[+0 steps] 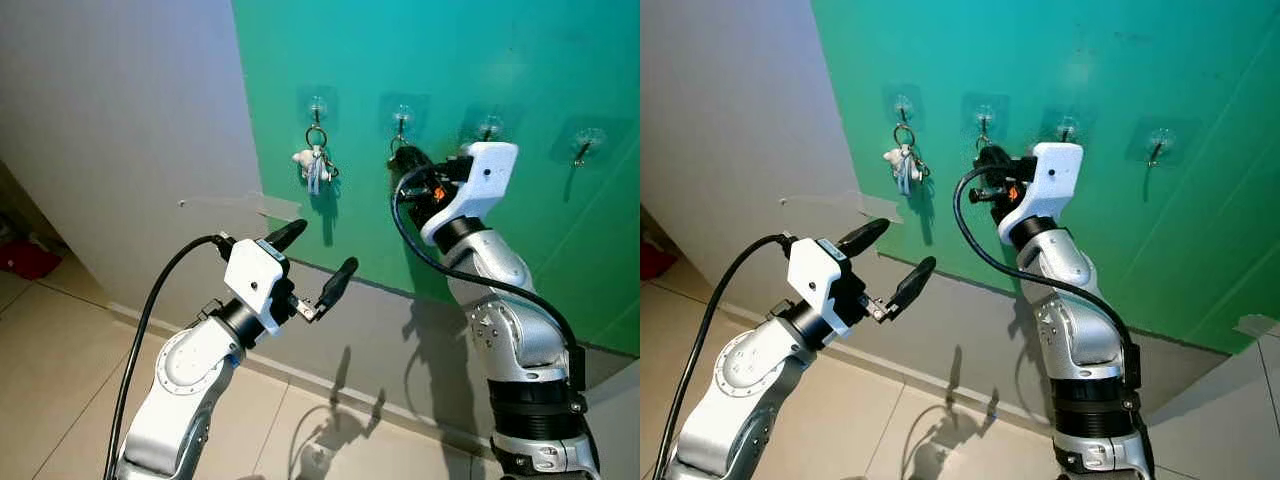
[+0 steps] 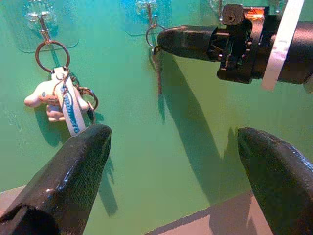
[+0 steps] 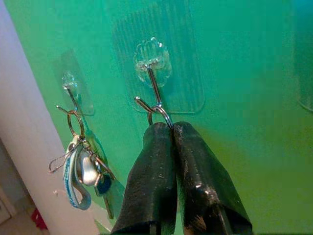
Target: Hang keys on a hook
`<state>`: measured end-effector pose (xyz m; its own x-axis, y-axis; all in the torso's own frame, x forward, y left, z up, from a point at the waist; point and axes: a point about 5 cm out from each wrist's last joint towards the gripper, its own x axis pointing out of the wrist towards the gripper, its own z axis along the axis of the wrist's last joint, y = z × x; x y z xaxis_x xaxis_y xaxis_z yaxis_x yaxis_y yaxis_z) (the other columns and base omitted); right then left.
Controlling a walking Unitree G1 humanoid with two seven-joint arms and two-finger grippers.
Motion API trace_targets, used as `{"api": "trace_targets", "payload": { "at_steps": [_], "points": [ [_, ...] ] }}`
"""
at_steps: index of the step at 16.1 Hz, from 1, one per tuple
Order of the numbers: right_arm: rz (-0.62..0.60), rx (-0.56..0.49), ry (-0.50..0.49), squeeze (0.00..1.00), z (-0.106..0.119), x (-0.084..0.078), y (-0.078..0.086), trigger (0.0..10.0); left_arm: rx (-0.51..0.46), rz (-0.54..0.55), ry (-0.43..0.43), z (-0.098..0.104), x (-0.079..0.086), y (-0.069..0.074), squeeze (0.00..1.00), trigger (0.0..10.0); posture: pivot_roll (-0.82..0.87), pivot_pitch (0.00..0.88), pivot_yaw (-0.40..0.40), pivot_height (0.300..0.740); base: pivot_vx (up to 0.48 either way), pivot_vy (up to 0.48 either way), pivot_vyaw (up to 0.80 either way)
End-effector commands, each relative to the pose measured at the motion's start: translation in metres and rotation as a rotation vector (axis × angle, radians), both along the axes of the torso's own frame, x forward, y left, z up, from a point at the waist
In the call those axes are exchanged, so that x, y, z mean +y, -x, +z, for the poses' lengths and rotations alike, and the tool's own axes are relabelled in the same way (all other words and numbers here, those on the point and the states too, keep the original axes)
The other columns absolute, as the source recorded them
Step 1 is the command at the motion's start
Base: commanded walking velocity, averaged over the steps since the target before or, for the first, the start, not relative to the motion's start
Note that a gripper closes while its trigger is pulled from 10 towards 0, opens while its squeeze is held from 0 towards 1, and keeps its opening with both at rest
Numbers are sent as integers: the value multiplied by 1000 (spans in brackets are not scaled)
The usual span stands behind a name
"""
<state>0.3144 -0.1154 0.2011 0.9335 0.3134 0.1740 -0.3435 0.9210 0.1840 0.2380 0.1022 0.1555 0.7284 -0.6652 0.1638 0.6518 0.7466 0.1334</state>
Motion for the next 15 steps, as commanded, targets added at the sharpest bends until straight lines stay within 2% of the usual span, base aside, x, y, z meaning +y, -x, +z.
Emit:
{"api": "trace_targets", "payload": {
  "at_steps": [1, 5, 8, 9, 14, 15],
  "points": [
    [-6, 35, 21, 0, -3, 1, -3, 10000, -13, -18, -6, 4, -2, 0, 0, 10000, -43, 0, 36, 740, 0, 0, 0],
    [-15, 65, 36, 0, -8, -2, -4, 10000, -15, -13, -8, 4, -2, -2, 0, 10000, -41, 0, 28, 740, 0, 0, 0],
    [-6, 34, 14, 0, -5, -3, -2, 10000, -40, 16, -3, 9, -3, -8, 0, 10000, -45, 0, 26, 740, 0, 0, 0],
    [1, 23, -5, 1000, -3, -4, 0, 10000, -41, 19, -4, 9, -3, -10, 0, 10000, -52, 0, 27, 740, 0, 0, 0],
    [54, 15, -33, 1000, -8, -5, 15, 10000, -29, 30, -7, 6, -1, -14, 0, 10000, -83, 0, 45, 740, 0, 0, 0],
    [58, 26, -35, 1000, -12, -5, 22, 10000, -23, 20, -6, 4, -2, -15, 0, 10000, -100, 0, 60, 740, 0, 0, 0]
  ]
}}
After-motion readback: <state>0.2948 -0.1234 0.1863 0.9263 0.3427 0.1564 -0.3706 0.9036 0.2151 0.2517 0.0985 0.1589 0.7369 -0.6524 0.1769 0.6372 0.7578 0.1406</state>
